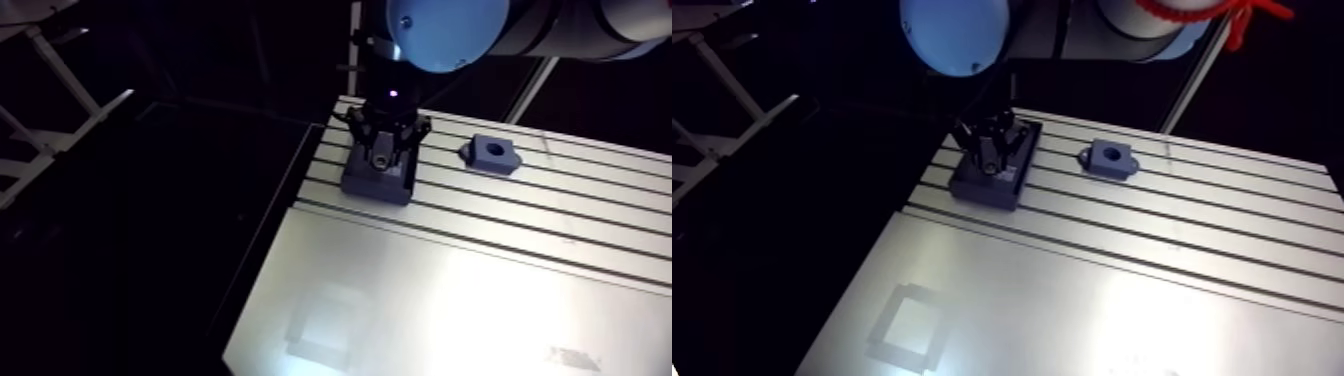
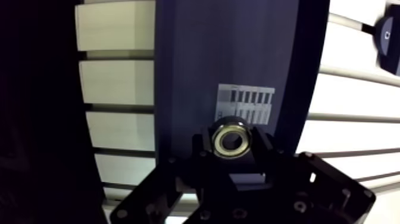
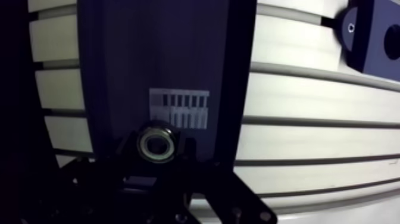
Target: Pick up the bearing and press it into the housing until flush.
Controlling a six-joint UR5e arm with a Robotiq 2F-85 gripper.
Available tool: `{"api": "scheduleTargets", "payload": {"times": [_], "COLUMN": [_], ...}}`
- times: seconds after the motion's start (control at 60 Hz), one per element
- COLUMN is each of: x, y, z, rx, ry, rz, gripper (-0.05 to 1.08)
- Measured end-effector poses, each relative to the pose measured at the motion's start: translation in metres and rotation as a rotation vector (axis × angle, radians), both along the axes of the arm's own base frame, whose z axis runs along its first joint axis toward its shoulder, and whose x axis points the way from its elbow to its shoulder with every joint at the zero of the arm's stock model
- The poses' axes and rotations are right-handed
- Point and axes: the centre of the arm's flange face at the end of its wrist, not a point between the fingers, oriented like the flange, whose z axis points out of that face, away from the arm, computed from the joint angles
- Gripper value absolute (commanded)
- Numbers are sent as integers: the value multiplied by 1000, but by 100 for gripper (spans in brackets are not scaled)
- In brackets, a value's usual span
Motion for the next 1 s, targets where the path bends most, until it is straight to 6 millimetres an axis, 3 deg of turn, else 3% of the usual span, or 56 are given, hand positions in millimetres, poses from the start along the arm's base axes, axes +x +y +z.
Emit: {"api": "scheduleTargets", "payload": {"times": [0.45,0.683,1.0], "x": [-20,-34,-56], "y": [31,63,113], "z": [72,102,128], "rx": [-12,-15,-15], "ry": [53,76,87], "rz": [19,8,-12], "gripper": [62,65,68]}}
